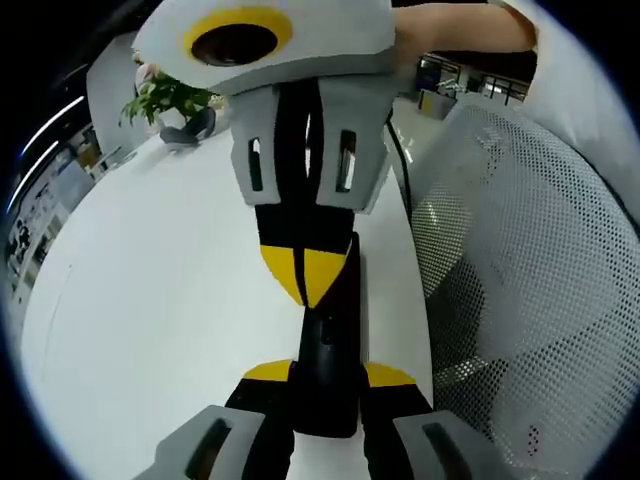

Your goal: Press the specified remote control buttons in sequence, fully releasing each button before pressing the next.

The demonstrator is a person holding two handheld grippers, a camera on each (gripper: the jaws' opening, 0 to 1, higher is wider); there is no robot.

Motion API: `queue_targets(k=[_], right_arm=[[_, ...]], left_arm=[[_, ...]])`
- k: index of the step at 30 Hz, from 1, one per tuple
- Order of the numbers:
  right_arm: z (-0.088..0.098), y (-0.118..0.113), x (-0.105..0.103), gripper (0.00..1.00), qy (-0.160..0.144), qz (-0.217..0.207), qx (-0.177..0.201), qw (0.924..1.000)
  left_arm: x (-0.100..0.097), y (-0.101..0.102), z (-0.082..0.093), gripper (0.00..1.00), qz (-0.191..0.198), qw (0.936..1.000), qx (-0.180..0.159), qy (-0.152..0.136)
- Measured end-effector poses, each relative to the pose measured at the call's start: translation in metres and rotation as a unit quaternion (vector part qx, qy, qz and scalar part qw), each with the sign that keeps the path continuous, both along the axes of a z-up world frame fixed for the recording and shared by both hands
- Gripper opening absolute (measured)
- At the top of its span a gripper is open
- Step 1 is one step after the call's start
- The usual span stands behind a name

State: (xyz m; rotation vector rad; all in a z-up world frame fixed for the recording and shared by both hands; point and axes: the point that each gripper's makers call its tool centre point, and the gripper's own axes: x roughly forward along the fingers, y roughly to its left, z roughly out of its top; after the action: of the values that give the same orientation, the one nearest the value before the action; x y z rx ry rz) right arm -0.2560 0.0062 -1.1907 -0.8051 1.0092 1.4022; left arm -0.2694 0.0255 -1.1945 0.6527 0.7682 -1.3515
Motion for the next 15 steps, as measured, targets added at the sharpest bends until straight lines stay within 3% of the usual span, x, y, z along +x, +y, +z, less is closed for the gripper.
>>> queue_targets(k=[4,6,11,15], right_arm=[[0.0,-0.002,0.0,0.0,0.0,-0.004,0.001,1.0],[0.001,-0.001,0.001,0.0,-0.012,-0.019,0.031,0.9993],[0.003,-0.002,0.002,0.0,0.004,-0.082,0.067,0.9944],[0.012,0.001,0.0,0.0,-0.011,-0.077,0.078,0.9939]], left_arm=[[0.0,0.0,0.0,0.22,0.001,1.0,-0.002,0.001],[0.0,0.0,0.0,0.22,0.001,1.0,-0.004,0.001],[0.0,0.0,0.001,0.22,0.003,1.0,-0.008,0.001],[0.0,0.0,0.001,0.22,0.008,0.9999,-0.013,0.0]])
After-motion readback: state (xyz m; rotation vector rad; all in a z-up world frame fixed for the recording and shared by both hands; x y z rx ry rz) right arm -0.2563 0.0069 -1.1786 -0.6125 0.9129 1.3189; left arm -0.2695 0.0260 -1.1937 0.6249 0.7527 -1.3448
